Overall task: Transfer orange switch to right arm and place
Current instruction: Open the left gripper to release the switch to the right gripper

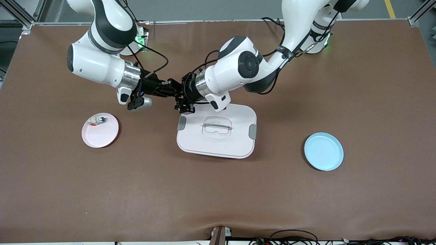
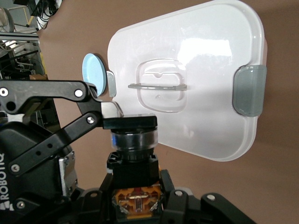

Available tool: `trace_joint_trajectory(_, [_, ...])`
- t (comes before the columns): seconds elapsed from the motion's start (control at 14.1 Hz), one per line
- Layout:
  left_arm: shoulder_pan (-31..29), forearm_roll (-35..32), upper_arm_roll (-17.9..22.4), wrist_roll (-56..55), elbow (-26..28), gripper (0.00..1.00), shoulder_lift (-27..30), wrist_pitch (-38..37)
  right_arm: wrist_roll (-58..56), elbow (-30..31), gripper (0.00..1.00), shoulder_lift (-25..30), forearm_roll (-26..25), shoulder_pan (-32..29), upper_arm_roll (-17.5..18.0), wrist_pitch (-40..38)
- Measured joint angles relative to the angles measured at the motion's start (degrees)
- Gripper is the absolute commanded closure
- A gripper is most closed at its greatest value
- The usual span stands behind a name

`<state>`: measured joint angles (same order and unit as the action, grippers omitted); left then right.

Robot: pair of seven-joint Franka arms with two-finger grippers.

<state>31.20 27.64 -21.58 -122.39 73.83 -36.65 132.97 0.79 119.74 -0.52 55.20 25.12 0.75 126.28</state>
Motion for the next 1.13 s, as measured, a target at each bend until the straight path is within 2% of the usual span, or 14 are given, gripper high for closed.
trace_joint_trajectory(0.14, [0.0,0.0,0.01,0.0,-0.07,0.67,0.0,0.0,-0.04,-0.07,1.0,0.0,0.0,-0.02,0.0,0.0])
trace_joint_trajectory(0.21, [-0.01,0.0,0.01,0.01,-0.11,0.58,0.0,0.0,-0.05,-0.1,1.0,0.0,0.0,-0.02,0.0,0.0])
trace_joint_trajectory(0.28, [-0.01,0.0,0.01,0.03,-0.12,0.37,0.0,0.0,-0.06,-0.11,1.0,0.0,0.0,-0.03,-0.01,-0.01])
trace_joint_trajectory(0.35, [-0.01,0.0,0.01,0.04,-0.13,0.05,0.0,0.0,-0.07,-0.12,1.0,0.0,0.0,-0.03,-0.01,-0.01])
trace_joint_trajectory(0.42, [-0.01,0.0,0.02,0.04,-0.15,0.0,0.0,0.0,-0.08,-0.14,1.0,0.0,0.0,-0.03,-0.01,-0.01])
trace_joint_trajectory(1.13, [-0.41,-1.48,2.79,1.9,-1.16,0.0,1.78,-0.72,-2.68,-2.02,1.0,-1.1,-0.26,-0.17,-0.26,1.48])
